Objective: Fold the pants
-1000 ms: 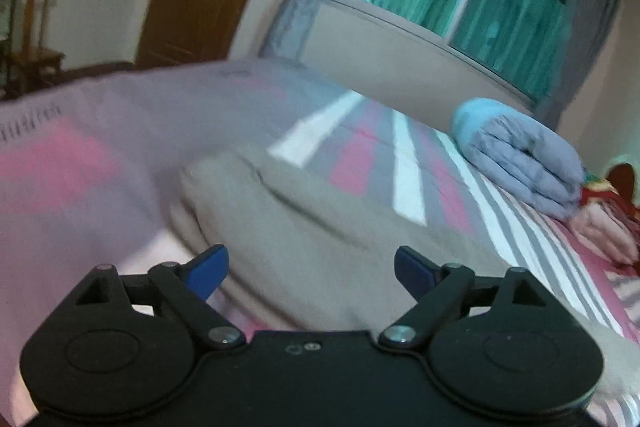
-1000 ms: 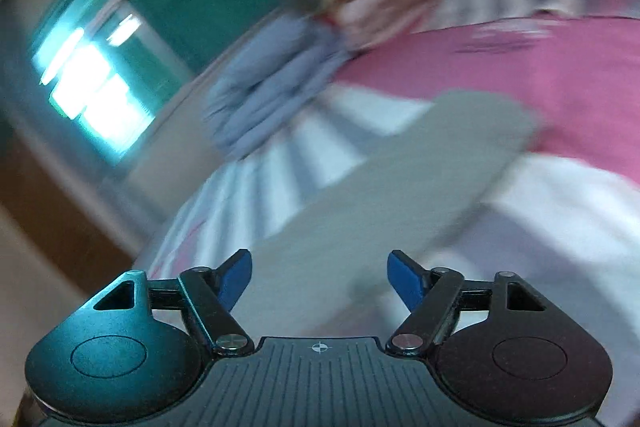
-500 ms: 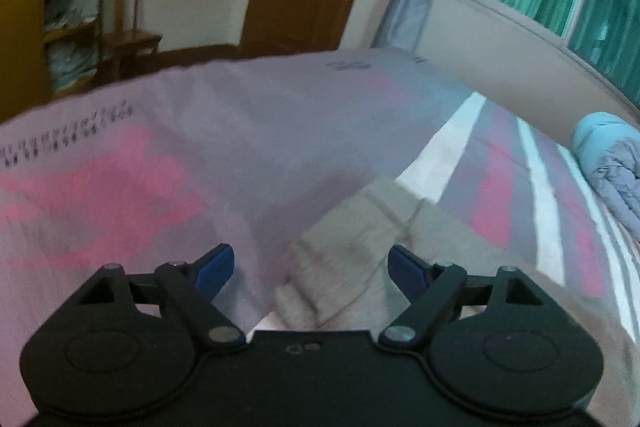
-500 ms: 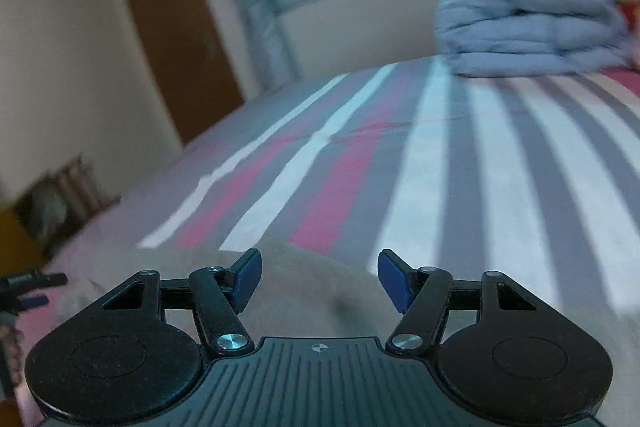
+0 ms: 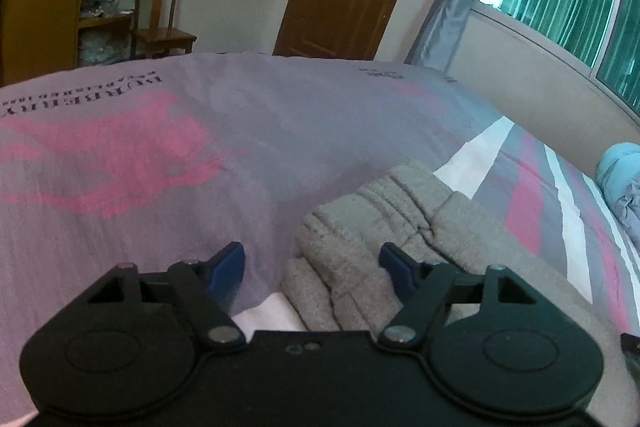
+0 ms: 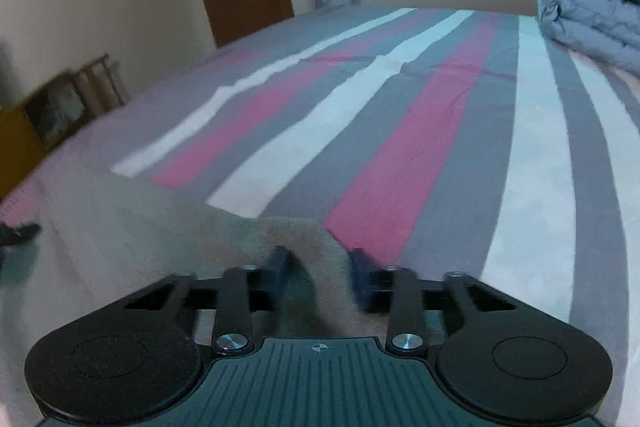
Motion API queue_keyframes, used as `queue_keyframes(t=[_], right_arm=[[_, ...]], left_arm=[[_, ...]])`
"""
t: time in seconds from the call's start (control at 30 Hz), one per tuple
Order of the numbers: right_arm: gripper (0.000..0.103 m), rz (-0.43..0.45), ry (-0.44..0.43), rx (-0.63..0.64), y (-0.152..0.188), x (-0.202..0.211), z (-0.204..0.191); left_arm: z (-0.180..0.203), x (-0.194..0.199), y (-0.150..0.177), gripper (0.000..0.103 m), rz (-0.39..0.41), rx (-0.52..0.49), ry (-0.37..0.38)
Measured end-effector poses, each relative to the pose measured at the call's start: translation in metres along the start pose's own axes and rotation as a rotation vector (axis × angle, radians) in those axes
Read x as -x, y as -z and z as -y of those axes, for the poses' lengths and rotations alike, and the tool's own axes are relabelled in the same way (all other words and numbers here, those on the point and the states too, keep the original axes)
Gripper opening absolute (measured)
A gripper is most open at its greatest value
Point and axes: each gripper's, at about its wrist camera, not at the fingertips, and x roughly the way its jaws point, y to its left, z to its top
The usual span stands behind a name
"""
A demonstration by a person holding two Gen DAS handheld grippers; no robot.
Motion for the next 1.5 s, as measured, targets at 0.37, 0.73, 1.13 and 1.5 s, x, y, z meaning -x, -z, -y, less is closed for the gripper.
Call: queue_keyframes(t=[0.37,0.73,1.13,1.5], right_arm=[[0.041,0.22,0.037,-0.294,0.034,0.098,0.045],[0.064,0.549,0.364,-0.887,0.228,0.377,0.188],[0.059,0.675,0.302,-1.33,0.326,0.435,0.274],[0.027,0.617,0.297,-1.183,0.307,0.422,0.256]], left_arm=[[-0.016,0.029,0.006,0.077,-0.035,0.034,0.063],[0.006,0.076,0.06,0.09,-0.063,-0.071,0.165],[0.011,0.068,0.067,0.093,-0.097,-0.129,0.152],[0.014,0.068,0.07,0.094,-0.088,-0.141,0.129]])
